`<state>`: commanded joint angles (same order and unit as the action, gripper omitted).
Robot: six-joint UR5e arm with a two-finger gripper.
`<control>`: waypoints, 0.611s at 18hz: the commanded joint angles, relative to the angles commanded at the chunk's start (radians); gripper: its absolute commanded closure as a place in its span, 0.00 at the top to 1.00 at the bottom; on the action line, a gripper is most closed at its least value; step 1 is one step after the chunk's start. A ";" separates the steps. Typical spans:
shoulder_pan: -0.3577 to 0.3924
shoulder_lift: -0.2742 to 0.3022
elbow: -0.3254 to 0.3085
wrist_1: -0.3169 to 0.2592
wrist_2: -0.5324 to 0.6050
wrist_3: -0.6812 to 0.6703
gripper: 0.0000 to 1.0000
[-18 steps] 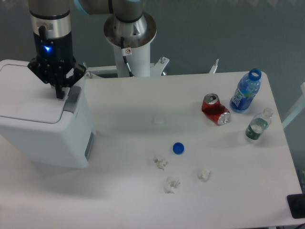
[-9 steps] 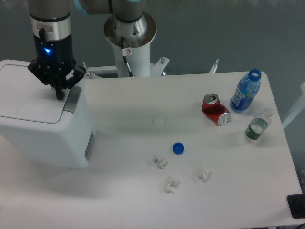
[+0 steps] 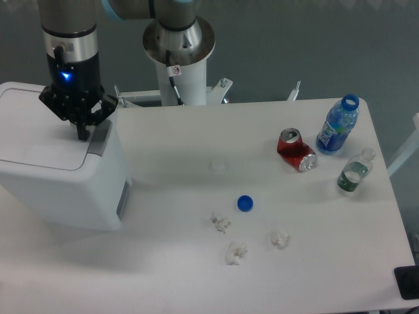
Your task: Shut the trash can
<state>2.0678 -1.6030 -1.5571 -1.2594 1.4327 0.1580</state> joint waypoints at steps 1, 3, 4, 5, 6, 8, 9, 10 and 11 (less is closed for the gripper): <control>0.000 0.006 0.002 -0.002 0.000 0.000 0.03; 0.000 0.024 0.003 -0.002 -0.005 0.002 0.06; 0.000 0.028 0.005 -0.002 -0.005 0.002 0.11; 0.000 0.031 0.006 -0.002 -0.006 0.002 0.13; 0.002 0.034 0.006 -0.002 -0.006 0.002 0.16; 0.005 0.041 0.006 -0.002 -0.008 0.002 0.23; 0.008 0.044 0.006 0.000 -0.006 0.002 0.25; 0.011 0.045 0.008 0.000 -0.006 0.002 0.29; 0.024 0.045 0.009 0.000 -0.006 0.002 0.36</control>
<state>2.0922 -1.5585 -1.5478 -1.2594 1.4266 0.1595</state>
